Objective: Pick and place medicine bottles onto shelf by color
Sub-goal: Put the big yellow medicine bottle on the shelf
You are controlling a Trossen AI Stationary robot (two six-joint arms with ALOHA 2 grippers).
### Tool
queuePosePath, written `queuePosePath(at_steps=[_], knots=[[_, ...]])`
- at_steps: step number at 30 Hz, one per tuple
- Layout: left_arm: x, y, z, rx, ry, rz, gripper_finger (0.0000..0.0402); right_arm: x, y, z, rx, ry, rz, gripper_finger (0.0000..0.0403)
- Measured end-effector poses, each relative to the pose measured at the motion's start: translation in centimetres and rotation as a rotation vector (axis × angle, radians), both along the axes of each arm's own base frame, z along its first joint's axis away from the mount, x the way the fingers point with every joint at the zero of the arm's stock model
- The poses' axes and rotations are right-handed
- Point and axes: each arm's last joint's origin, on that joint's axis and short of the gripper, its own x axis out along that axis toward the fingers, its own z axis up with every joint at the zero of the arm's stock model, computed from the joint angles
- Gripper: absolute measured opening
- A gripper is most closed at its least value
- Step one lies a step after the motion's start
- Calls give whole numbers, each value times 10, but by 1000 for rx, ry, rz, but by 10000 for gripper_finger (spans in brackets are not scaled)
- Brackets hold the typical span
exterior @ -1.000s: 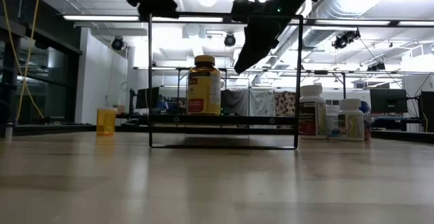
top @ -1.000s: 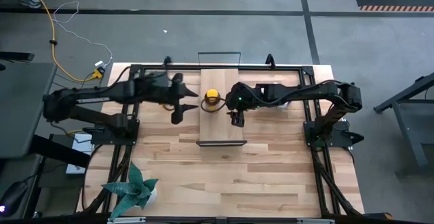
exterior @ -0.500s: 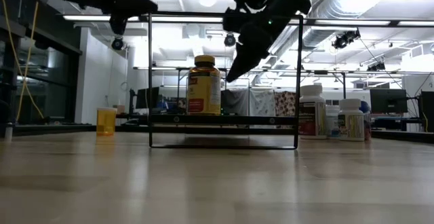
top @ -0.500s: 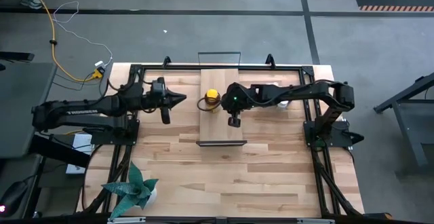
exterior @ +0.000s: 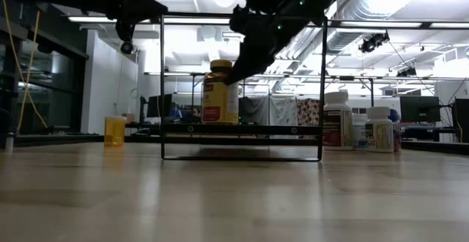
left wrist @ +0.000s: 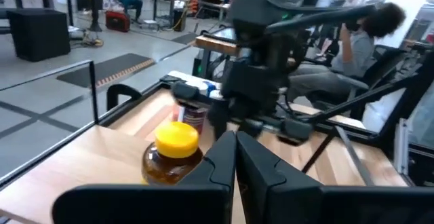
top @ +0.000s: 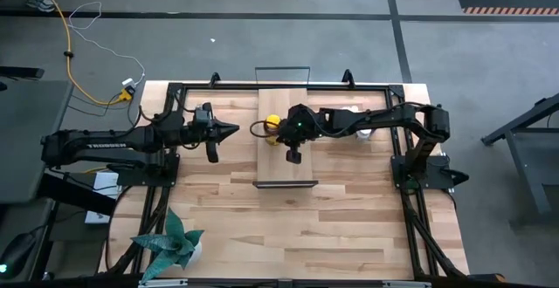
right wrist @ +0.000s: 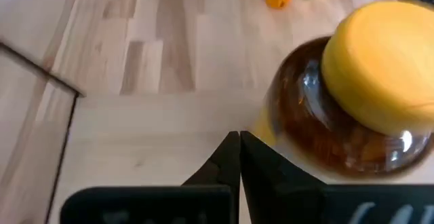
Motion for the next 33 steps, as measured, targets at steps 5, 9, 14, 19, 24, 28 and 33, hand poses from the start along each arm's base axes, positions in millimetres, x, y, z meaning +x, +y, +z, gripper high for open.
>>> queuePosePath(at_steps=[5, 9, 14, 19, 24, 28, 33], knots=[[0, -2, 1, 6, -4, -10, 0, 5, -5, -9, -10, 2, -21, 0], [0, -2, 1, 20, 2, -11, 0, 12, -11, -9, -38, -70, -50, 0], [0, -2, 0, 28, 8, -12, 0, 17, -24, -5, -70, -160, -100, 0], [0, -2, 0, 28, 11, -12, 0, 15, -42, -7, -71, -177, -168, 0], [0, -2, 0, 27, 13, -11, 0, 13, -58, -9, -78, -194, -235, 0], [0, -2, 0, 43, 19, -13, 0, 12, -69, -8, -81, -220, -264, 0], [0, -2, 0, 52, 22, -14, 0, 11, -80, -6, -85, -262, -295, 0]])
